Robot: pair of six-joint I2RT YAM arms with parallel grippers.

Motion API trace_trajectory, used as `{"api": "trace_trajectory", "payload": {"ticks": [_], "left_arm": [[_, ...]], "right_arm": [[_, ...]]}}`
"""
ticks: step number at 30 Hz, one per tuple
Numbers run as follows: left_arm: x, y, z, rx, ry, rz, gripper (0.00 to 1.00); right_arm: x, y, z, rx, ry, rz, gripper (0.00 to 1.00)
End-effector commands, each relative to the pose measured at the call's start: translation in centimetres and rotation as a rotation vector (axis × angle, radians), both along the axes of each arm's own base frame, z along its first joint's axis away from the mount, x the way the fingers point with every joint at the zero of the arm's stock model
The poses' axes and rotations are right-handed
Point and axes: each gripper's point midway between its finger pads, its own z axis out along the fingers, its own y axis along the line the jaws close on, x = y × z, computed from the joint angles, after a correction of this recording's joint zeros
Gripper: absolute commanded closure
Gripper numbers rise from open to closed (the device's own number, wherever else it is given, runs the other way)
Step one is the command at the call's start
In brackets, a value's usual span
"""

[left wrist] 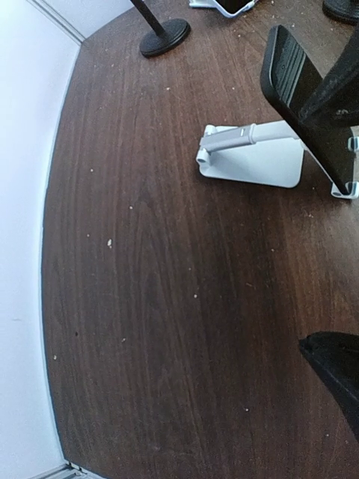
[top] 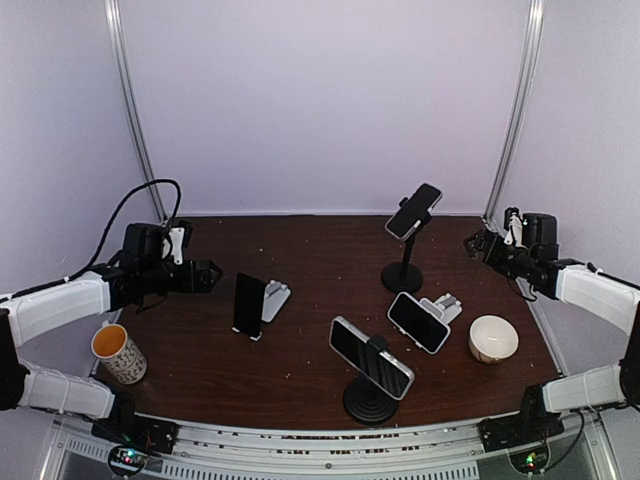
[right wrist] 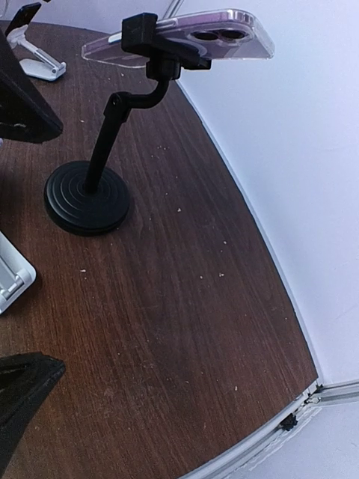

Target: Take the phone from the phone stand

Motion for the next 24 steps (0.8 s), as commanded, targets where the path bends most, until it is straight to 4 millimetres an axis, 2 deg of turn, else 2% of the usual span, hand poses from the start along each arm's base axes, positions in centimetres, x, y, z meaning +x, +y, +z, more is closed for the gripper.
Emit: {"api": "trace_trajectory", "payload": {"ticks": [1, 8, 12, 19, 24], "left_arm": [[0.0, -0.8, 2.9, -0.032, -0.131, -0.046, 0.02], [-1.1, -1.6, 5.1, -0.036, -0.215, -0.078, 0.02], [-2.0, -2.0, 5.4, -0.016, -0.231, -0.088, 0.02], [-4.2, -3.3, 4.2, 0.074, -0.277, -0.113, 0.02], [-5.4, -4.2, 3.1, 0.075, -0.375, -0.159, 0.02]], "right_arm": [[0.1, 0.3, 1.2, 0.026, -0.066, 0.021, 0.0], [-0.5, 1.7, 2.3, 0.074, -0.114, 0.09, 0.0], [-1.5, 2.9, 3.6, 0.141, -0.184, 0.145, 0.0], [-3.2, 4.6, 4.4, 0.186, -0.233, 0.224, 0.0], [-4.2, 5.5, 4.7, 0.183, -0.253, 0.269, 0.0]]}}
